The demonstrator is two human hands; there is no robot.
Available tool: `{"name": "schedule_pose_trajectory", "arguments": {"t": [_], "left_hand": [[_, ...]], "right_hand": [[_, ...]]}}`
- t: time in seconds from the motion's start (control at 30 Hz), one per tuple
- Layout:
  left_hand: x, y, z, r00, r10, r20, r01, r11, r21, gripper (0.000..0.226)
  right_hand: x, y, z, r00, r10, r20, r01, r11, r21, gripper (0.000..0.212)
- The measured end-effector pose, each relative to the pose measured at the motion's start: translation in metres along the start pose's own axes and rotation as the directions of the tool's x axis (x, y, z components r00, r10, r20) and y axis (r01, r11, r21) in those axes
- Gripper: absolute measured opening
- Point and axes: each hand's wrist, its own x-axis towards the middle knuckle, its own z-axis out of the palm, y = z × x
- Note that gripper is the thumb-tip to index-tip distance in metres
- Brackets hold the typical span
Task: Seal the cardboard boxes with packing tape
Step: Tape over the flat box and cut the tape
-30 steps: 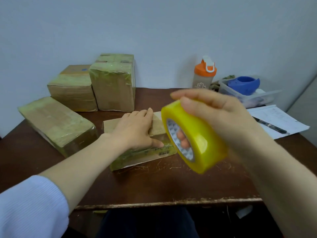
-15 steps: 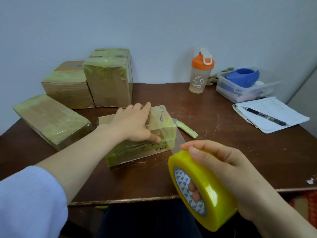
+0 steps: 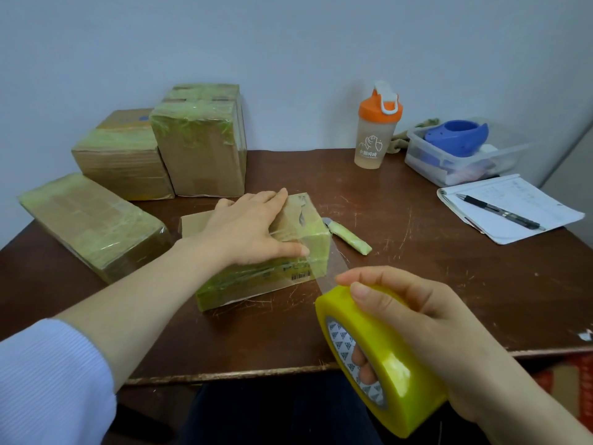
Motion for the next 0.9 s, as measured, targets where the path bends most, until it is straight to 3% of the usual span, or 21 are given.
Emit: {"name": "schedule_pose_trajectory", "arguments": {"t": [0.2, 0.43, 0.57, 0.73, 0.9], "left_hand": [[-0.001, 0.000, 0.000, 1.000, 0.012, 0.016, -0.013, 1.000, 0.018, 0.108], [-0.002, 0.001, 0.000, 0.999, 0.049, 0.023, -0.051, 0.997, 0.059, 0.082], [-0.002, 0.002, 0.000, 0.997, 0.069, 0.036, -0.072, 0.994, 0.085, 0.078], [-0.004, 0.006, 0.002, 0.951, 0.304, -0.053, -0.298, 0.949, 0.100, 0.078], [-0.008, 0.011, 0.004, 0.931, 0.358, -0.072, -0.355, 0.933, 0.051, 0.069]], "right_hand": [[0.001, 0.007, 0.000, 1.000, 0.012, 0.002, -0.012, 1.000, -0.007, 0.020], [0.004, 0.009, -0.002, 0.999, 0.033, 0.007, -0.033, 0.998, -0.054, 0.019], [0.005, 0.007, -0.004, 0.998, 0.059, 0.024, -0.057, 0.997, -0.045, 0.020], [0.004, 0.006, -0.008, 0.994, 0.098, 0.040, -0.098, 0.995, -0.004, 0.028], [0.004, 0.005, -0.009, 0.993, 0.108, 0.052, -0.109, 0.994, 0.007, 0.028]]}}
